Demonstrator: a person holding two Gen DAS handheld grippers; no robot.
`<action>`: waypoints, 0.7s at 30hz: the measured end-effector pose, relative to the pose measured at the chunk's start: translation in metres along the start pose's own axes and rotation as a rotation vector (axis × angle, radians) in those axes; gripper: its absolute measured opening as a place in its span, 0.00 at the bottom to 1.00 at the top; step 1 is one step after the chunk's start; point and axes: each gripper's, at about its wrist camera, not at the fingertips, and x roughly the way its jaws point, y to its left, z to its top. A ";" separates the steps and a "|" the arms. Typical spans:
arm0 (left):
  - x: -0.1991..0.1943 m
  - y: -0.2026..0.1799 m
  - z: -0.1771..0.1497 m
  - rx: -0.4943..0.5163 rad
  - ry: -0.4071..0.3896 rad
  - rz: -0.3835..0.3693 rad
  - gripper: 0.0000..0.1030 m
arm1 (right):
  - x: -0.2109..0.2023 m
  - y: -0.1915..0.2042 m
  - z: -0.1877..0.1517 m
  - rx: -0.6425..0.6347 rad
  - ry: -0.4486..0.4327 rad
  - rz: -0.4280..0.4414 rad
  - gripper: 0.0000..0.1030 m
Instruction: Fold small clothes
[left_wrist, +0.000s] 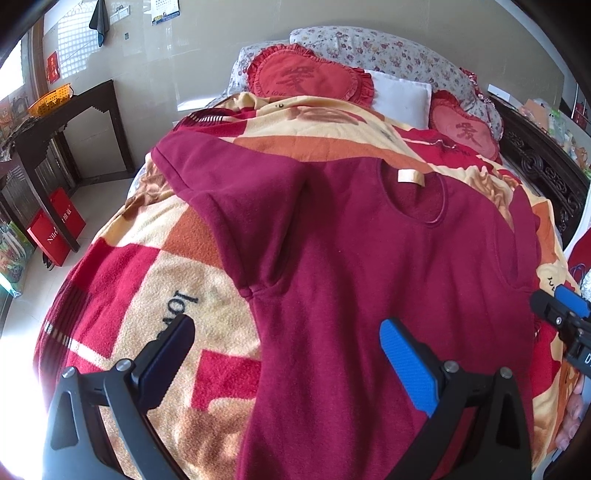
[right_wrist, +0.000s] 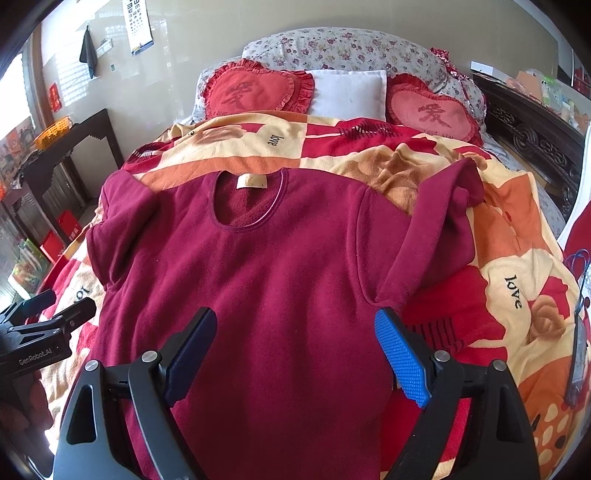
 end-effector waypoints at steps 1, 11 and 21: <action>0.000 0.001 0.000 0.004 -0.001 0.006 0.99 | 0.001 0.000 0.000 0.000 0.001 -0.001 0.71; -0.012 0.021 0.013 0.034 -0.021 0.056 0.99 | 0.004 0.002 0.013 -0.003 -0.007 -0.004 0.71; -0.023 0.024 0.024 -0.003 -0.051 0.039 0.99 | -0.002 0.013 0.023 -0.011 -0.031 0.014 0.71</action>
